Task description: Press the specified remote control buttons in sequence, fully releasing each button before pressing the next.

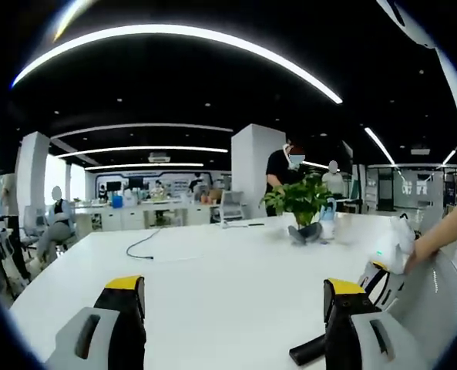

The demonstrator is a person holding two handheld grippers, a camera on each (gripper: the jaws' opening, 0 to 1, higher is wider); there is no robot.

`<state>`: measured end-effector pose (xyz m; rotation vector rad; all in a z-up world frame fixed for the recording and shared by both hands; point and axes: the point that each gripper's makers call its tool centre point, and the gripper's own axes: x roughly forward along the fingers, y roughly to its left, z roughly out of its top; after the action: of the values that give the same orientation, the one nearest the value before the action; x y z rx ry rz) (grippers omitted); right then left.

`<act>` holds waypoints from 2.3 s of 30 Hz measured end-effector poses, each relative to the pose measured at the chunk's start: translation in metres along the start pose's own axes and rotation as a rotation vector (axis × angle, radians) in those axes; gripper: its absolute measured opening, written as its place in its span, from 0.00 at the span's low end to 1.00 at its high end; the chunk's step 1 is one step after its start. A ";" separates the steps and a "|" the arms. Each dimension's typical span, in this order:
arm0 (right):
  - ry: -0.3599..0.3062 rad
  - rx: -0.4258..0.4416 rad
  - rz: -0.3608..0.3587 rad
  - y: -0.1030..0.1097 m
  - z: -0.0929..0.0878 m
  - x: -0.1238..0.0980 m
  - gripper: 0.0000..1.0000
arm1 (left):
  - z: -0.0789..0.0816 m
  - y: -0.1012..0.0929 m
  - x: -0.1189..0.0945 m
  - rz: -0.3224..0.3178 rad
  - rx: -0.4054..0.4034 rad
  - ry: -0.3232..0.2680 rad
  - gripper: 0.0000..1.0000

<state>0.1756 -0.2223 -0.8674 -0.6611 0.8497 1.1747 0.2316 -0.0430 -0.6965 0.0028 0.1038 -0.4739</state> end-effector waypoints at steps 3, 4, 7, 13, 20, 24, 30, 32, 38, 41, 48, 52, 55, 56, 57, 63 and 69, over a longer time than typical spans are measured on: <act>0.001 0.011 0.011 0.000 0.000 0.000 0.21 | 0.008 -0.002 0.001 -0.010 0.018 -0.031 1.00; 0.002 0.006 0.011 -0.001 0.000 0.000 0.21 | 0.009 -0.001 0.001 -0.007 0.018 -0.030 1.00; 0.008 0.001 0.016 -0.002 0.000 0.000 0.21 | 0.008 0.001 0.001 -0.003 0.004 -0.031 1.00; 0.029 0.015 -0.005 -0.010 0.000 0.002 0.21 | 0.009 0.004 0.000 -0.005 -0.037 -0.042 1.00; 0.040 0.001 0.004 -0.017 0.002 0.003 0.21 | 0.005 0.004 0.001 -0.010 -0.028 -0.030 1.00; 0.035 0.011 0.002 -0.023 0.004 0.004 0.21 | 0.004 0.002 0.002 -0.017 -0.015 -0.020 1.00; 0.032 0.014 0.006 -0.028 0.006 0.005 0.21 | 0.002 0.001 0.003 -0.021 -0.016 -0.012 1.00; 0.030 0.016 0.008 -0.030 0.007 0.005 0.21 | 0.002 0.001 0.003 -0.020 -0.017 -0.012 1.00; 0.028 0.021 0.012 -0.037 0.009 0.007 0.21 | -0.001 0.001 0.003 -0.022 -0.020 -0.003 1.00; 0.030 0.019 0.014 -0.039 0.010 0.007 0.21 | -0.002 0.001 0.003 -0.026 -0.020 0.001 0.99; 0.030 0.021 0.017 -0.046 0.012 0.008 0.21 | -0.004 0.002 0.004 -0.029 -0.021 0.009 0.99; 0.029 0.022 0.017 -0.049 0.013 0.009 0.21 | -0.005 0.002 0.005 -0.028 -0.022 0.012 0.99; 0.032 0.018 0.018 -0.052 0.013 0.009 0.21 | -0.006 0.002 0.005 -0.030 -0.021 0.016 0.99; 0.033 0.014 0.016 -0.053 0.014 0.009 0.21 | -0.006 0.002 0.005 -0.031 -0.021 0.018 0.99; 0.034 0.014 0.018 -0.053 0.014 0.010 0.21 | -0.007 0.001 0.005 -0.032 -0.022 0.019 0.99; 0.035 0.010 0.018 -0.058 0.015 0.011 0.21 | -0.007 0.001 0.005 -0.033 -0.020 0.023 0.99; 0.035 0.012 0.020 -0.063 0.016 0.011 0.21 | -0.008 0.000 0.006 -0.034 -0.024 0.028 0.99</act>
<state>0.2413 -0.2202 -0.8676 -0.6665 0.8934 1.1783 0.2359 -0.0452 -0.7050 -0.0163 0.1374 -0.5069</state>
